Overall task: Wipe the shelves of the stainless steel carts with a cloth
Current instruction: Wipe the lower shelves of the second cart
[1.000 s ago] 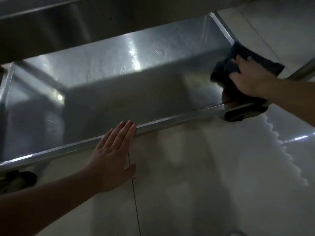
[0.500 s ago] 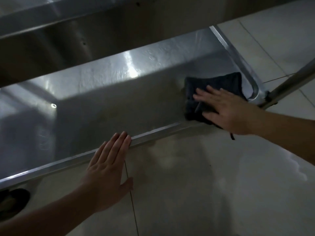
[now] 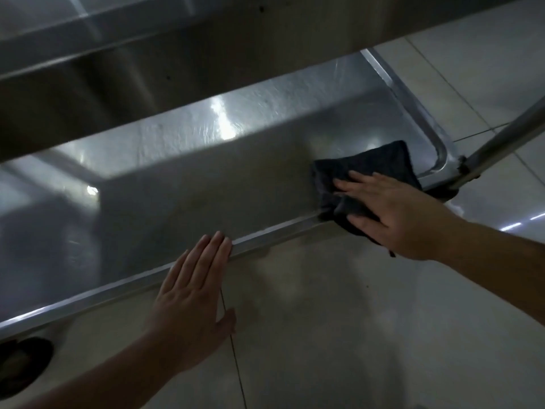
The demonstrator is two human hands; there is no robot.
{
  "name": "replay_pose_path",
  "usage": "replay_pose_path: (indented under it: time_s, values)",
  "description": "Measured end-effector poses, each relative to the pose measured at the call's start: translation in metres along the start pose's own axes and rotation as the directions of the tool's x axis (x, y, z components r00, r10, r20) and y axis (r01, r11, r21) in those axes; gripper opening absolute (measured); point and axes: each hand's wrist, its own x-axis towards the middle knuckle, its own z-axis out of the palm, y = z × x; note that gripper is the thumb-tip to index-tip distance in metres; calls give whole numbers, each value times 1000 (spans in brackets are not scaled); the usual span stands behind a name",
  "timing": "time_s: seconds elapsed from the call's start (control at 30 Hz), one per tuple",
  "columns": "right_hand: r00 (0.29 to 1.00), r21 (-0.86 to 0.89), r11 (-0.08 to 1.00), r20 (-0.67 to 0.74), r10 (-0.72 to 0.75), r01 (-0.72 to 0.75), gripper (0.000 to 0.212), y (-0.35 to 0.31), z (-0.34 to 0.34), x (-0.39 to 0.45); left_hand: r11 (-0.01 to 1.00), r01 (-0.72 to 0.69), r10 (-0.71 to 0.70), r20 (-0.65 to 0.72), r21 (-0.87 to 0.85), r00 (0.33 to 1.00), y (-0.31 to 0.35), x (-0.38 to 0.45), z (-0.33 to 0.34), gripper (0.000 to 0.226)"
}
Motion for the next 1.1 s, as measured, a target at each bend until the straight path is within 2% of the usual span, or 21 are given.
replay_pose_path:
  time_s: [0.13,0.23,0.37,0.47,0.53,0.63,0.73,0.83,0.9,0.93,1.0,1.1]
  values:
    - [977,-111,971,-12,211,-211,74,37,-3,-16,1000,-6,6,-15,-6,1000,-1,2,-1,120]
    - [932,-62,930,-38,360,-362,79,51,-5,13,1000,-14,14,-19,-19,1000,-3,1,0,119]
    - [876,-41,879,-115,469,-476,71,87,-22,82,999,-29,28,-25,-14,999,-5,1,1,119]
    - [823,-10,836,-182,538,-549,74,110,-39,127,1000,-26,26,-9,-15,1000,-3,2,-2,121]
    - [813,0,830,-203,546,-558,76,104,-39,146,1000,-11,11,22,-13,1000,-1,2,-4,123]
    - [902,25,918,-177,393,-395,75,47,-26,155,1000,6,-7,50,5,999,0,1,-5,125]
    - [991,-30,993,-74,113,-116,73,-21,-1,137,1000,10,-11,45,16,999,0,-1,-4,124]
    - [986,-35,986,52,-160,162,74,-46,18,108,1000,-2,2,29,21,1000,-3,-2,-1,123]
    - [980,-14,981,54,-192,192,72,-23,13,98,1000,-9,9,23,7,1000,-3,-3,0,123]
    - [989,-26,989,21,-145,146,70,-5,9,96,1000,-11,11,21,-1,1000,-3,-3,0,123]
    - [994,-42,997,-85,66,-70,71,39,-4,94,1000,-6,6,15,-5,1000,-3,-2,0,123]
    - [884,9,904,-206,420,-427,76,86,-16,91,1000,6,-6,16,-11,1000,0,-1,0,124]
